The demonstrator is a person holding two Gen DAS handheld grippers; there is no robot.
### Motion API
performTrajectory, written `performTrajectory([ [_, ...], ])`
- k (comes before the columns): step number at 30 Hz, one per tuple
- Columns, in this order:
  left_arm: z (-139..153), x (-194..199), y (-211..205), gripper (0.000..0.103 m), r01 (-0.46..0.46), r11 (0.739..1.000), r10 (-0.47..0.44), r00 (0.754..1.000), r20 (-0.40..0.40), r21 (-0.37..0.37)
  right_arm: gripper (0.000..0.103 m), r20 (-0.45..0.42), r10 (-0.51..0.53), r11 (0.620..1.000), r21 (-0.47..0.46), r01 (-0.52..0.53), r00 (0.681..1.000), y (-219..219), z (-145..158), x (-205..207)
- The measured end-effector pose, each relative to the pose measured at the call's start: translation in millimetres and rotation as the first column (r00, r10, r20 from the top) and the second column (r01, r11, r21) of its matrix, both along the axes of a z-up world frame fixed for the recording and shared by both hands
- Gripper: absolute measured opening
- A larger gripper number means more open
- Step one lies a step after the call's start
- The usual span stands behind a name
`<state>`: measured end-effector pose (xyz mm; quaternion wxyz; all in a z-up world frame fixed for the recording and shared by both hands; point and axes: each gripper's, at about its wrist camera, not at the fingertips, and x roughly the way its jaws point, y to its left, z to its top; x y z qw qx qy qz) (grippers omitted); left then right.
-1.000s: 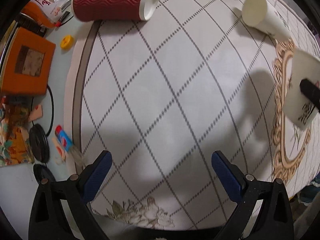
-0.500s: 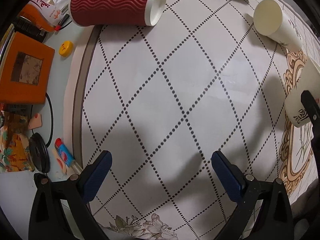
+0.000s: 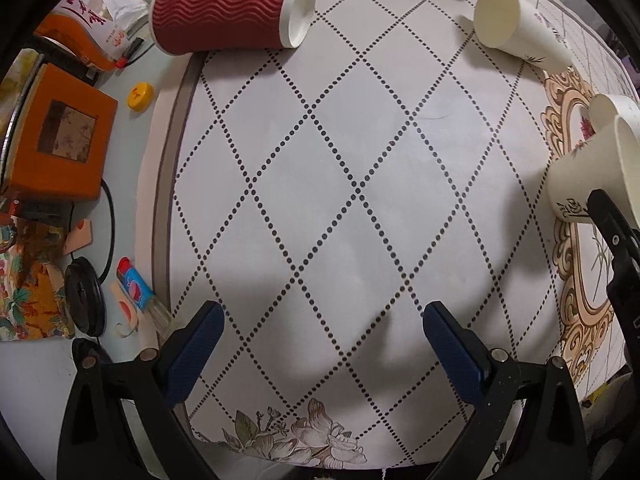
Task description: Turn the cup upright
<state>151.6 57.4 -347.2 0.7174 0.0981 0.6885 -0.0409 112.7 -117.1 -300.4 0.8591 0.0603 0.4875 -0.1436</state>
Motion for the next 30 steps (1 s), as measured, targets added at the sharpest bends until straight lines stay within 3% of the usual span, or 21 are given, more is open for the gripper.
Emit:
performTrajectory([
  [6, 26.2, -19.7, -1.5, 0.102, -0.001, 1.0, 0.001, 0.998, 0.058, 0.0, 0.083, 0.0, -0.038, 0.999, -0.003, 0.038, 0.999, -6.7, 21.0, -18.8],
  [8, 37.9, -28.8, -2.3, 0.102, -0.002, 1.0, 0.002, 0.997, 0.08, 0.0, 0.093, 0.003, -0.053, 0.999, -0.011, 0.053, 0.999, -10.0, 31.8, -27.4],
  [11, 63.4, -46.0, -4.2, 0.102, -0.006, 1.0, 0.007, 0.993, 0.12, -0.011, 0.101, -0.005, -0.074, 0.997, -0.038, 0.074, 0.997, -14.7, 52.9, -42.6],
  [15, 106.6, -62.1, -19.2, 0.102, -0.008, 0.999, 0.014, 0.985, 0.174, -0.038, 0.102, -0.005, -0.095, 0.994, -0.052, 0.095, 0.995, -23.2, 92.6, -71.6],
  [22, 194.6, -99.4, -30.4, 0.102, 0.025, 0.995, 0.005, 0.951, 0.31, -0.092, 0.103, 0.061, -0.09, 0.992, -0.079, 0.095, 0.994, -34.1, 184.6, -132.8],
  [30, 276.0, -152.0, -32.2, 0.102, 0.047, 0.989, 0.02, 0.895, 0.446, -0.139, 0.103, 0.116, -0.059, 0.993, -0.094, 0.07, 0.992, -34.7, 263.5, -186.9],
])
